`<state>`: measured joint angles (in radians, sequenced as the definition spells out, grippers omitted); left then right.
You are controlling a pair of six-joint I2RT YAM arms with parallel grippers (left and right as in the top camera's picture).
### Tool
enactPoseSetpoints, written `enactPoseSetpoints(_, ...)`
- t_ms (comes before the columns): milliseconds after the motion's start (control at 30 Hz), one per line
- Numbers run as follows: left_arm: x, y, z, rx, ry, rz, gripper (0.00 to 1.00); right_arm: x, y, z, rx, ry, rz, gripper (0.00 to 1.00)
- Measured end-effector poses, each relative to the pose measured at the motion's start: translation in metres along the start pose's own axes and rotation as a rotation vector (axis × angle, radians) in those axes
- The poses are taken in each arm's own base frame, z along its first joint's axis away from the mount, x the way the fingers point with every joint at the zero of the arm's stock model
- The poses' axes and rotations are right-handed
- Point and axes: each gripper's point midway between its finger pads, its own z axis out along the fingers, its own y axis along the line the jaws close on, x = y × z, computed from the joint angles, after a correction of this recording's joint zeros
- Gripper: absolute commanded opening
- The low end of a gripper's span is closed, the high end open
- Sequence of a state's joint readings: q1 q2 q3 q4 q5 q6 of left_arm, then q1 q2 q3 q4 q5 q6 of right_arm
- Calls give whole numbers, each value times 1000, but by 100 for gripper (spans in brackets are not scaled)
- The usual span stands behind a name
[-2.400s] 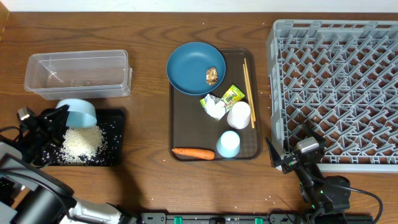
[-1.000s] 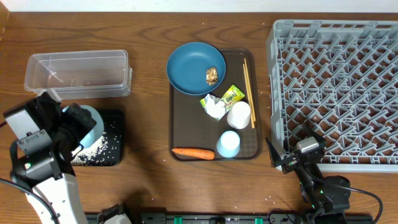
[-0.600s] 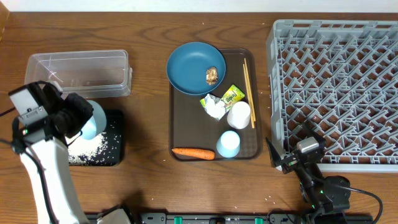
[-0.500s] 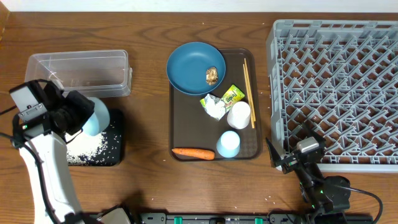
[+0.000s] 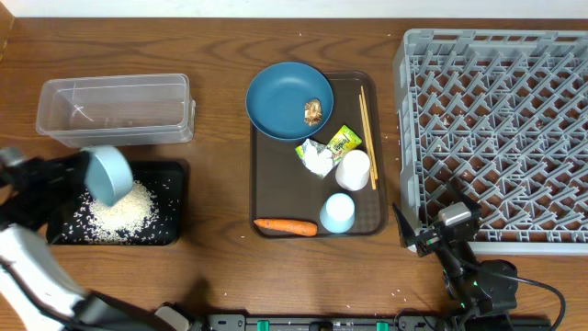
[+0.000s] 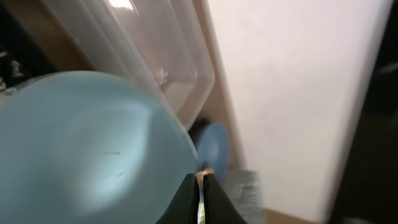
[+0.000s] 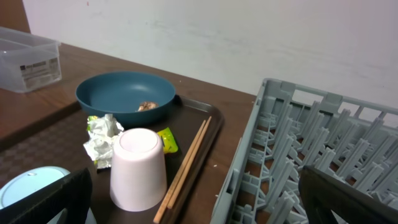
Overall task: Sort waste into correct bins and load items into the dishwasher rack
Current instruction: 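Turn the bowl upright and set it down on the black tray with the left gripper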
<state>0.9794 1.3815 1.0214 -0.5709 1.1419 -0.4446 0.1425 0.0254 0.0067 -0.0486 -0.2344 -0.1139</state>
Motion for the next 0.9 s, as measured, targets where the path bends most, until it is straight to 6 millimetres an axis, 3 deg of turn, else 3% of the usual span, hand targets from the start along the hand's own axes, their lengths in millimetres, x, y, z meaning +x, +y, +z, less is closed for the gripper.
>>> enactPoseSetpoints(100,-19,8,-9,143,22,-81,6,0,0,0,0,0,0,99)
enactPoseSetpoints(233,-18,34,-6,233,112,-326,6,0,0,0,0,-1,0,99)
enactPoseSetpoints(367,-19,49,2,276,151,-387,6,0,0,0,0,0,0,99)
enactPoseSetpoints(467,-19,51,4,291,156,-376,6,0,0,0,0,0,0,99)
enactPoseSetpoints(633,-19,38,-2,316,143,-295,7,0,0,0,0,0,0,99)
enactPoseSetpoints(700,-18,26,-6,323,130,-224,23,0,0,0,0,0,0,99)
enactPoseSetpoints(733,-17,19,-8,327,123,-183,35,0,0,0,0,0,0,99)
enactPoseSetpoints(800,-12,-2,-13,339,114,-73,66,0,0,0,0,1,0,99)
enactPoseSetpoints(833,-8,-12,-15,343,111,-17,87,0,0,0,0,0,0,99)
enactPoseSetpoints(867,-2,-25,-17,349,110,43,99,0,0,0,0,1,0,99)
enactPoseSetpoints(900,4,-37,-17,350,109,111,98,0,0,0,-1,1,0,99)
